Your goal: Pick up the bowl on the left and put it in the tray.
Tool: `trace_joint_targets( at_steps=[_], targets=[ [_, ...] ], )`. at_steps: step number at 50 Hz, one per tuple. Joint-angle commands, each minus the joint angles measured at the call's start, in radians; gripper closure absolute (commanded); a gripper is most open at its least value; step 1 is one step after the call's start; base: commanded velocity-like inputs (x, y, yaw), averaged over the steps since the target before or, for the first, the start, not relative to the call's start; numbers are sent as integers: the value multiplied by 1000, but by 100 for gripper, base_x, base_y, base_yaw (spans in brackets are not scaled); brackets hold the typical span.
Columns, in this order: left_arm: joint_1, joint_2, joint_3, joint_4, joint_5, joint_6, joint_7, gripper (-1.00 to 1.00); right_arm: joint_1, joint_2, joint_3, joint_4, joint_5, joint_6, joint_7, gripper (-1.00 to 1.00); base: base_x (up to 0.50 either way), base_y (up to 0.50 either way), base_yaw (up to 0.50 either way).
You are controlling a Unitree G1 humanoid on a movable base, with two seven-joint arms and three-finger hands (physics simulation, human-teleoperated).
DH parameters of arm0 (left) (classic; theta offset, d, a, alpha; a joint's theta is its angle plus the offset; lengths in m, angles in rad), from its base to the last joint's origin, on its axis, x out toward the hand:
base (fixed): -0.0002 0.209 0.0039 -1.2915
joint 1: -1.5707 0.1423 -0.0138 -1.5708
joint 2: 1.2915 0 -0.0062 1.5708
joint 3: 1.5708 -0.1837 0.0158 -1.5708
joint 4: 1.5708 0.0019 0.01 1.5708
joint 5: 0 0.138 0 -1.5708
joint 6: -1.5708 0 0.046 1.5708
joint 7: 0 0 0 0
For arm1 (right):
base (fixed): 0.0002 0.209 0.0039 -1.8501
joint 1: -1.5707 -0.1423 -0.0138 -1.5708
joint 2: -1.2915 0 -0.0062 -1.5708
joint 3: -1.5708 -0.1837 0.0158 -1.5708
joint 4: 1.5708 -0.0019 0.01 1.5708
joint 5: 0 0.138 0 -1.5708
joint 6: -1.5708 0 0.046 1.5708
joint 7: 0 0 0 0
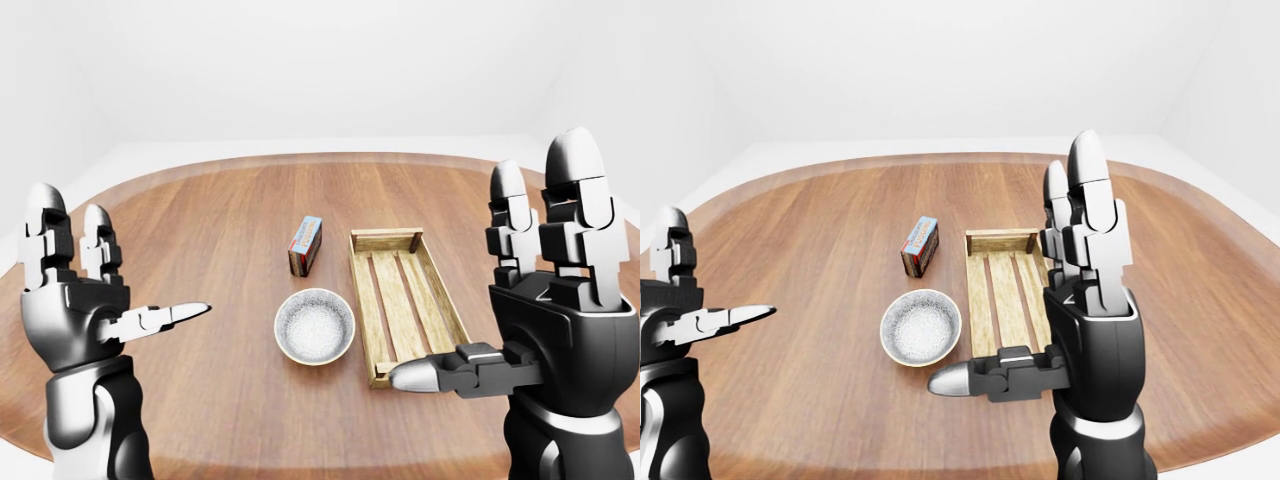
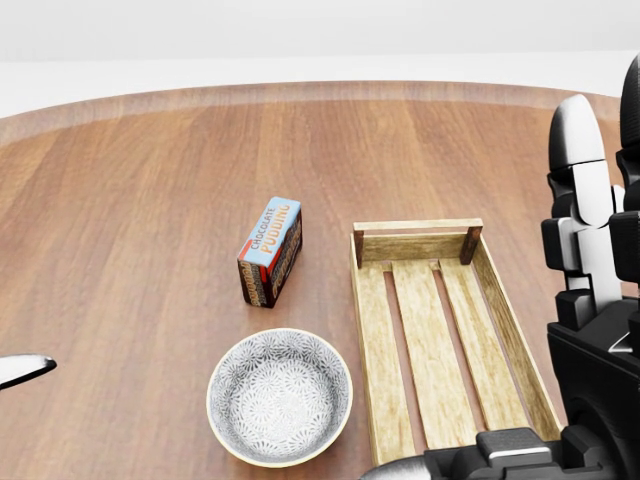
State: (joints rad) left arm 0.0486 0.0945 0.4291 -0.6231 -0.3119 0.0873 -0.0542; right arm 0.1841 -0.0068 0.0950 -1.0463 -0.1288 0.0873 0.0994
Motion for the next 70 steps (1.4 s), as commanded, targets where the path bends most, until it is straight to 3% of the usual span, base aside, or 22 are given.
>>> trace_joint_targets(
  at_steps=[1, 4, 50, 70],
  targets=[
    [-4, 5, 8, -10, -7, 0, 4, -100, 2, 0, -3, -1, 2, 0, -14, -100, 44, 3, 0],
    [33, -26, -14, 70, 26, 0, -33, -100, 4, 0, -1, -1, 8, 0, -21, -100, 0, 0, 0],
    [21, 15, 79, 88, -61, 0, -20, -100, 15, -13, 50, -1, -38, 0, -18, -100, 0, 0, 0],
    [16, 24, 73, 122, -53, 0, -16, -100, 22, -19, 95, -1, -92, 0, -10, -100, 0, 0, 0]
  ],
)
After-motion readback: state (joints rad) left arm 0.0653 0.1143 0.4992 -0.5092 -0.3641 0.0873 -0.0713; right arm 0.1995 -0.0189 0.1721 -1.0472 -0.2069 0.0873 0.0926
